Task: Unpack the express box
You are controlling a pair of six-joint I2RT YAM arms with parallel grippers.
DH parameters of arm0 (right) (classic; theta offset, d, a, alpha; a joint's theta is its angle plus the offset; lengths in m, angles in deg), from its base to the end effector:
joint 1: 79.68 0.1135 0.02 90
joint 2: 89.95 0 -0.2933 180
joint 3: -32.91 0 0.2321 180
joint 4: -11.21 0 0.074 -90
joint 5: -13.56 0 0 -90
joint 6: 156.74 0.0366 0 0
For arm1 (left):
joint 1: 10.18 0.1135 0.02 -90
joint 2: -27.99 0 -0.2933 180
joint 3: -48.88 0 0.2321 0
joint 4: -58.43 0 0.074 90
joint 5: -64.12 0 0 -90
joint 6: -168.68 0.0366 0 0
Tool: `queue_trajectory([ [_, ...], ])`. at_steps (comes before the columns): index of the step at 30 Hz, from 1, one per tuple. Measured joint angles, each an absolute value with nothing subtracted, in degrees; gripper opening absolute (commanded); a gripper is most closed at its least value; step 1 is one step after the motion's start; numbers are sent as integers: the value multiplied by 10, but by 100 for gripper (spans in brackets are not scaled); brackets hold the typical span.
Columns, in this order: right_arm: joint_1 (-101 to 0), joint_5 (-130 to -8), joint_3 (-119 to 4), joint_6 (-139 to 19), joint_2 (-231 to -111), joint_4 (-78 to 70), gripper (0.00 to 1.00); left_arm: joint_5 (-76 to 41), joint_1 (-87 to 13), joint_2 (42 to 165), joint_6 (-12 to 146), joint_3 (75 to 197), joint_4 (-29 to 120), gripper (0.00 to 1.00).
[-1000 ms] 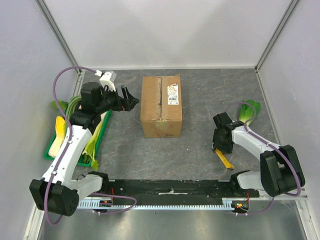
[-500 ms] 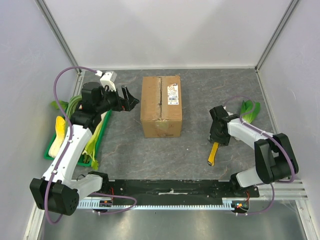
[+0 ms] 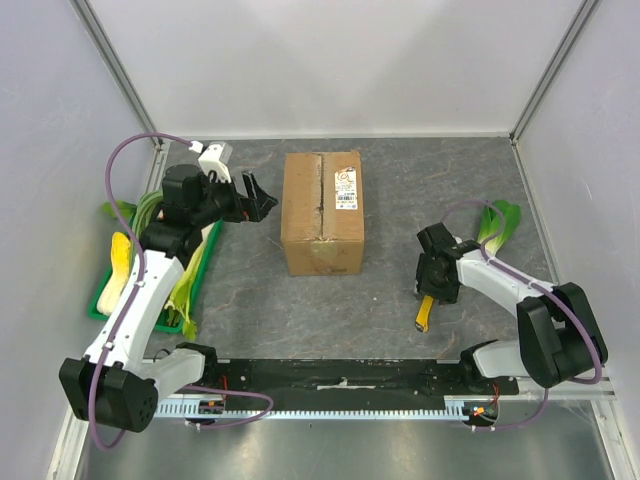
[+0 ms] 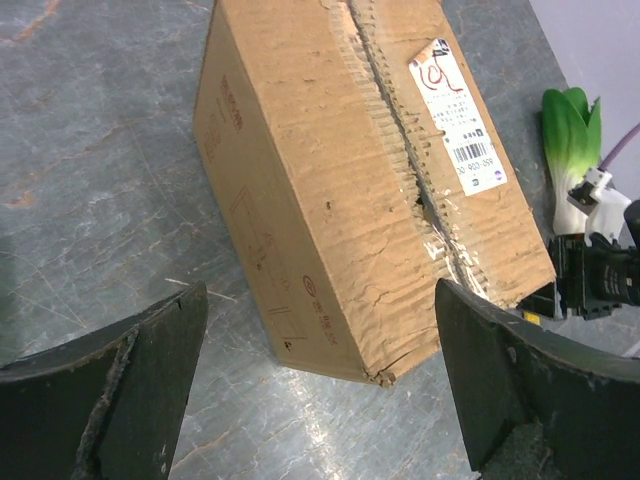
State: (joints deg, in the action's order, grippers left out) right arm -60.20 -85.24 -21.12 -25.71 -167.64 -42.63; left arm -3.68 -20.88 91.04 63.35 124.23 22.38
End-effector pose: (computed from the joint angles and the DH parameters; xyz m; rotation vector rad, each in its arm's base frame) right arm 0.1847 0.0594 0.1994 0.5615 2.8209 -0.0325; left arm 0.2063 -0.0531 0.3809 0.1750 2.0083 -0.6761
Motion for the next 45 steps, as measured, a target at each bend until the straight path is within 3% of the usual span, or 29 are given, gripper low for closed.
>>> queue_trajectory([
  [5,-587,-844,-211,-251,-1682,-416,45,-60,-209,900,633,1242,224,100],
  [8,-581,-845,-217,-250,-1691,-414,28,-63,-209,894,633,1242,225,99],
  [9,-579,-844,-219,-248,-1694,-411,14,-63,-209,894,633,1243,225,98],
  [12,-577,-844,-225,-251,-1700,-411,0,-58,-209,893,633,1246,225,97],
  [20,-576,-839,-273,-280,-1714,-404,0,9,-209,894,633,1251,228,94],
  [28,-577,-795,-491,-319,-1695,-367,0,112,-209,911,607,1261,257,94],
  [33,-577,-708,-597,-338,-1674,-304,0,171,-209,917,580,1270,282,94],
  [41,-572,-432,-575,-220,-1672,14,0,281,-222,955,478,1287,419,94],
  [45,-555,-358,-557,-146,-1695,147,0,312,-264,985,437,1295,479,94],
])
